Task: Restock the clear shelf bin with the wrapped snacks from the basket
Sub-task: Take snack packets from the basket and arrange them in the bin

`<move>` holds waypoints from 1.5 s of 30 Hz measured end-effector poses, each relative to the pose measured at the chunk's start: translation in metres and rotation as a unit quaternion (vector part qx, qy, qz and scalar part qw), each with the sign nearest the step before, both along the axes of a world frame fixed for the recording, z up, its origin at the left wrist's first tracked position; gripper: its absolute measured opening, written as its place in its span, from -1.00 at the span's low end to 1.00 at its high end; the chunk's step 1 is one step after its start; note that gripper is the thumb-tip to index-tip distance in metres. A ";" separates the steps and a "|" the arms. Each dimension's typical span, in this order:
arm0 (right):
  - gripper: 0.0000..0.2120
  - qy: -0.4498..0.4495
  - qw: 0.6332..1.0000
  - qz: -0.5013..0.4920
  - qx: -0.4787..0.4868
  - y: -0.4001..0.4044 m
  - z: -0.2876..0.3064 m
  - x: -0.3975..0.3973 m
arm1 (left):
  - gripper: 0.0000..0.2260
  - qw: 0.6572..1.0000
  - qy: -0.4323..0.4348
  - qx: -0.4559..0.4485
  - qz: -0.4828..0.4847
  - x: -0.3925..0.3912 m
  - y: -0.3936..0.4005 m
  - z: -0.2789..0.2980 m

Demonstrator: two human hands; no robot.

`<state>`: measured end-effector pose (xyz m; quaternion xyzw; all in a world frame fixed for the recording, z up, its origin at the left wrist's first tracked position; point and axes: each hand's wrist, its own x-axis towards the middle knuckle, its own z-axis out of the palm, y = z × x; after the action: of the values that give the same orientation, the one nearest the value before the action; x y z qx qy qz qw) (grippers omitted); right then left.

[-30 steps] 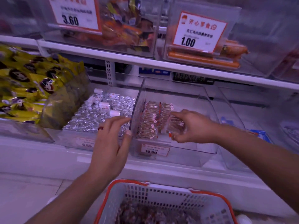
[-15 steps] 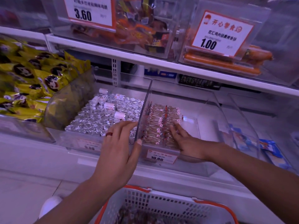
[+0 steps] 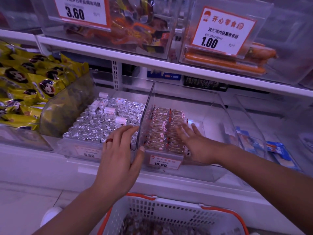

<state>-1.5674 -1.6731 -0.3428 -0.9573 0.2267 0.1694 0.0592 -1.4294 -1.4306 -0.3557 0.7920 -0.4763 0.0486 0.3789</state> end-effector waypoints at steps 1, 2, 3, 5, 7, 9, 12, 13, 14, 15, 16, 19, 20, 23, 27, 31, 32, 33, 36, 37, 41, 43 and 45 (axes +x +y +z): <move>-0.02 -0.019 1.000 -0.009 -0.012 -0.003 0.001 -0.006 | -0.54 1.000 0.003 -0.001 -0.003 0.000 0.000 0.000; -0.08 -0.037 0.999 -0.013 -0.021 -0.005 0.002 -0.011 | -0.54 1.000 0.005 -0.002 -0.006 0.001 0.001 0.000; -0.15 -0.053 0.998 -0.008 -0.024 -0.004 0.003 -0.014 | -0.54 1.000 0.007 -0.003 -0.008 0.001 0.002 0.000; -0.31 -0.083 0.996 0.024 -0.018 0.002 0.005 -0.012 | -0.53 1.000 0.008 -0.003 -0.010 0.000 0.002 0.000; -0.35 -0.106 0.994 0.032 -0.011 0.009 0.007 -0.004 | -0.53 1.000 0.010 -0.002 -0.008 -0.001 0.003 0.001; -0.37 -0.122 0.992 0.015 0.000 0.013 0.010 0.003 | -0.53 1.000 0.010 -0.002 -0.006 -0.001 0.003 0.001; -0.47 -0.109 0.993 0.008 0.034 0.014 0.010 0.010 | -0.53 1.000 0.011 -0.002 -0.006 -0.002 0.003 0.002; -0.47 -0.095 0.995 0.002 0.042 0.014 0.010 0.011 | -0.53 1.000 0.012 -0.002 -0.005 -0.002 0.003 0.002; -0.45 -0.084 0.996 -0.004 0.045 0.013 0.011 0.013 | -0.54 1.000 0.012 -0.002 -0.005 -0.001 0.003 0.002; -0.40 -0.078 0.996 -0.010 0.044 0.012 0.010 0.013 | -0.54 1.000 0.013 -0.003 -0.005 -0.001 0.003 0.002; -0.35 -0.078 0.996 -0.018 0.045 0.012 0.009 0.013 | -0.54 1.000 0.015 -0.004 -0.005 -0.001 0.003 0.002; -0.28 -0.091 0.994 -0.036 0.042 0.011 0.007 0.010 | -0.54 1.000 0.017 -0.006 -0.009 -0.001 0.003 0.002; -0.27 -0.090 0.995 -0.036 0.039 0.011 0.007 0.009 | -0.54 1.000 0.017 -0.005 -0.009 -0.001 0.003 0.003; -0.22 -0.085 0.995 -0.031 0.036 0.011 0.007 0.006 | -0.54 1.000 0.014 -0.005 -0.011 -0.001 0.003 0.002; -0.22 -0.100 0.994 -0.030 -0.005 0.010 0.008 0.004 | -0.54 1.000 0.022 -0.013 -0.010 -0.001 0.003 0.003; -0.33 -0.112 0.994 -0.015 0.002 0.011 0.006 0.003 | -0.53 0.999 0.027 -0.016 -0.008 -0.003 0.003 0.003; -0.34 -0.109 0.994 -0.011 0.023 0.012 0.005 0.003 | -0.53 0.999 0.026 -0.016 -0.008 -0.003 0.003 0.003; -0.33 -0.106 0.994 -0.010 0.036 0.012 0.004 0.003 | -0.53 1.000 0.025 -0.017 -0.007 -0.003 0.003 0.003; -0.24 -0.106 0.994 -0.015 0.002 0.011 0.004 0.004 | -0.52 1.000 0.022 -0.016 -0.007 -0.004 0.003 0.003; -0.22 -0.107 0.994 -0.017 -0.019 0.011 0.004 0.004 | -0.52 1.000 0.023 -0.016 -0.007 -0.004 0.003 0.003; -0.19 -0.108 0.994 -0.018 -0.009 0.006 0.003 0.002 | -0.51 1.000 0.021 -0.018 -0.009 -0.002 0.002 0.001; -0.12 -0.104 0.994 -0.030 0.007 0.001 0.007 -0.001 | -0.51 1.000 0.018 -0.018 -0.011 -0.001 0.002 0.000; -0.04 -0.101 0.994 -0.048 0.000 -0.002 0.015 -0.005 | -0.50 0.999 0.022 -0.023 -0.013 -0.002 0.002 0.000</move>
<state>-1.5723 -1.6753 -0.3278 -0.9575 0.2653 0.0687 0.0895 -1.4309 -1.4285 -0.3554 0.7776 -0.4772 0.0373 0.4077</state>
